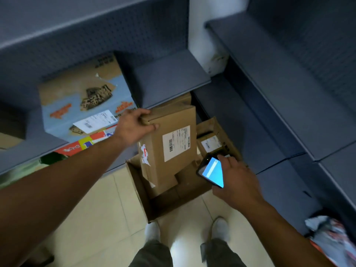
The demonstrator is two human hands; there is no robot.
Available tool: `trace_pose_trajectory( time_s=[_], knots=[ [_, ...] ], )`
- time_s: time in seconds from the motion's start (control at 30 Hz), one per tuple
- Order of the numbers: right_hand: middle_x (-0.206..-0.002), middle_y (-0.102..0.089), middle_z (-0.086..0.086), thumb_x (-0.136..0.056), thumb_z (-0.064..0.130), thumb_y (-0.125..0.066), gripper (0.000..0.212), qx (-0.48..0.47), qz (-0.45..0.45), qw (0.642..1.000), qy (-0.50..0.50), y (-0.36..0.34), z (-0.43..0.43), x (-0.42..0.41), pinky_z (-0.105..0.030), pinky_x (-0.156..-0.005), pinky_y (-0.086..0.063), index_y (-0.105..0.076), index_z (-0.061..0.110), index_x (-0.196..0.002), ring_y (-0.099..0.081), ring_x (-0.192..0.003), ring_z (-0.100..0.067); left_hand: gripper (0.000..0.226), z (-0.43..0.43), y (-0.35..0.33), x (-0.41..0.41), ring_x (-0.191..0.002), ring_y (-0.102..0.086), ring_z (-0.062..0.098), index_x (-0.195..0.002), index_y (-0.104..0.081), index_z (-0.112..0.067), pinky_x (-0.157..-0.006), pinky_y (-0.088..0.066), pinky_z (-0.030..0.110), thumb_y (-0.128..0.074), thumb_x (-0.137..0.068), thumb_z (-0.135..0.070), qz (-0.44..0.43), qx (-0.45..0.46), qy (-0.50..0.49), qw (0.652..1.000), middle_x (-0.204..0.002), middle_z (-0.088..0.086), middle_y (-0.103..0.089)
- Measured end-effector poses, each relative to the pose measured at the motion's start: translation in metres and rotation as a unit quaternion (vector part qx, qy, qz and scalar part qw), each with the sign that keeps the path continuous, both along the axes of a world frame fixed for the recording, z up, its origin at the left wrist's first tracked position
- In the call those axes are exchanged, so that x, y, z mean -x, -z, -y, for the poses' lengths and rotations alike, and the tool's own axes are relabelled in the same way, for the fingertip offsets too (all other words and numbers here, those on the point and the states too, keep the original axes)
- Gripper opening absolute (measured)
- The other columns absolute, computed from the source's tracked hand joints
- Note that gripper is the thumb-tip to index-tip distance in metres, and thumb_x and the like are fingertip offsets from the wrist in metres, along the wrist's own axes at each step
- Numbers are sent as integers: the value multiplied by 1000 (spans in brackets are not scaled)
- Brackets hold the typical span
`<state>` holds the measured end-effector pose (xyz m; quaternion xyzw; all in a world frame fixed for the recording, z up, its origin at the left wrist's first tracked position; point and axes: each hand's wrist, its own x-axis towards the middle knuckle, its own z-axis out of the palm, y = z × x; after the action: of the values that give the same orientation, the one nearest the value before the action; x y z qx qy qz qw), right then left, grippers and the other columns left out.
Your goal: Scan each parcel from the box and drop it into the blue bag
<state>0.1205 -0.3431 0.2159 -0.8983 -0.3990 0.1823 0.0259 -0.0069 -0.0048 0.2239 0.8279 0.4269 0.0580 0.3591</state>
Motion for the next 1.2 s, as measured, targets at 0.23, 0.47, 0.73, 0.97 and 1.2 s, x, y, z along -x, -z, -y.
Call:
trace_pose_trajectory(
  time_s=[0.23, 0.47, 0.73, 0.97, 1.2],
  knots=[
    [-139, -47, 7, -70, 63, -72, 93, -67, -57, 995, 51, -64, 8, -3, -37, -97, -49, -25, 33, -144, -49, -119, -16, 68, 25, -78, 2, -116, -60, 28, -132, -64, -32, -107, -49, 39, -89, -72, -49, -2, -10, -31, 999, -129, 9, -54],
    [-141, -45, 9, -69, 64, -74, 91, -155, -152, 969, 116, -128, 40, -24, -32, -98, -49, -30, 35, -144, -49, -121, -13, 61, 80, -135, 12, -100, -70, 23, -126, -63, -31, -83, -60, 38, -91, -73, -43, 131, 93, -170, 972, -122, 5, -68],
    [-125, -43, 16, -64, 56, -83, 97, -254, -173, 947, 89, -194, 56, -69, -14, -75, -42, -29, 40, -143, -44, -109, -3, 45, 140, -178, 36, -103, -68, 20, -120, -65, -30, -81, -57, 33, -86, -80, -34, 282, 188, -320, 885, -120, 5, -66],
    [-116, -41, 21, -63, 53, -85, 95, -272, -186, 943, 44, -209, 47, -84, -8, -61, -36, -33, 42, -141, -46, -102, -4, 51, 183, -188, 58, -117, -64, 29, -131, -62, -16, -101, -54, 49, -83, -85, -23, 323, 204, -447, 809, -127, 17, -64],
    [-121, -42, 21, -63, 56, -83, 96, -247, -231, 940, -38, -221, 16, -42, -16, -71, -48, -29, 46, -141, -49, -106, -7, 49, 202, -211, 115, -111, -62, 14, -135, -58, -16, -89, -54, 37, -77, -90, -24, 376, 178, -492, 765, -125, 5, -63]
  ],
)
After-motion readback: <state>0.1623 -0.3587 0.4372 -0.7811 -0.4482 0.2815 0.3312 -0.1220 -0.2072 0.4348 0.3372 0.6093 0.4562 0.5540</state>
